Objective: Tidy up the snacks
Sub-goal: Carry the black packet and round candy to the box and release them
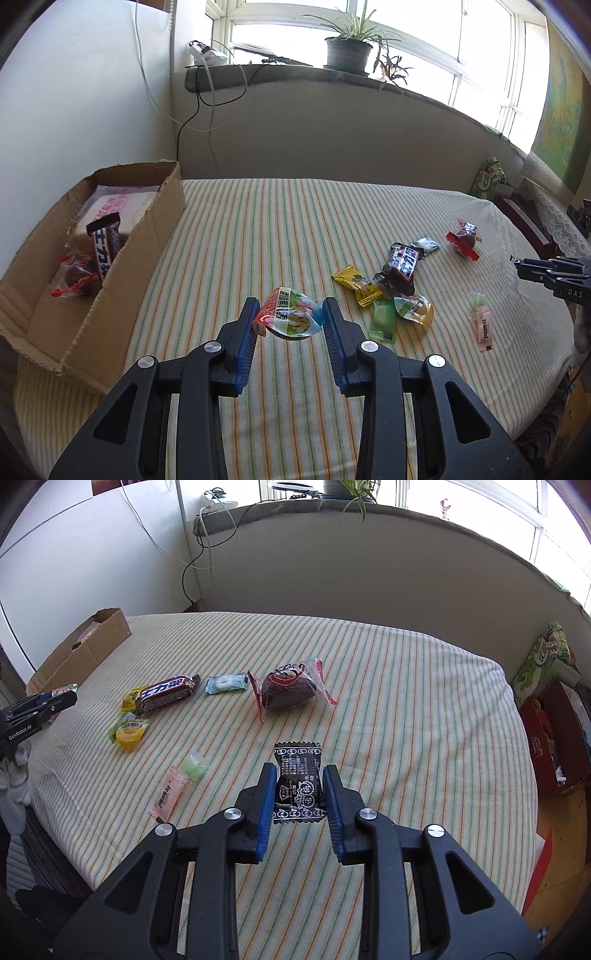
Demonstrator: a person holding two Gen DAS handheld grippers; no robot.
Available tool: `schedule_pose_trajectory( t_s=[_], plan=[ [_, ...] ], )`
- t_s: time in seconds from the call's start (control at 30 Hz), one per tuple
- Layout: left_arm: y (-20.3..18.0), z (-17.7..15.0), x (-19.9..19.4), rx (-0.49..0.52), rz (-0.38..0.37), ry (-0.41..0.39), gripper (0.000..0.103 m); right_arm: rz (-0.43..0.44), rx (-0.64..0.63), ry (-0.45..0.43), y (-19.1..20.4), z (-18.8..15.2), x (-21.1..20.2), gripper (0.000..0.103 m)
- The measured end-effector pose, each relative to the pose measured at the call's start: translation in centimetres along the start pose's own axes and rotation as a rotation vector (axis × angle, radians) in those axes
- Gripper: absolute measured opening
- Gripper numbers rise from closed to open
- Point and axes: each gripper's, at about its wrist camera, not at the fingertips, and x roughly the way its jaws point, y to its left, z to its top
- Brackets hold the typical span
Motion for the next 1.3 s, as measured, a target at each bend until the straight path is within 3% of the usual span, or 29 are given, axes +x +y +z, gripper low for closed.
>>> schedule_pose_trajectory(
  t_s=[0.3,0.9,1.3],
  plan=[
    [3.5,0.5,-3.3,-0.043,0.059,-0.071,0.033,0.113,-0.081,-0.060,6.0,3.4,-1.4,0.027],
    [15.0,0.4,-5.8,-0.151,0.270,-0.128,0.033,0.337,-0.348,-0.092,24.6,10.3,1.7,0.027],
    [18.3,-0.1,-5.0,-0.209,0.275,-0.124,0.033,0.469,-0.428,-0.032,35.4,12.7,6.7,0.027]
  ],
)
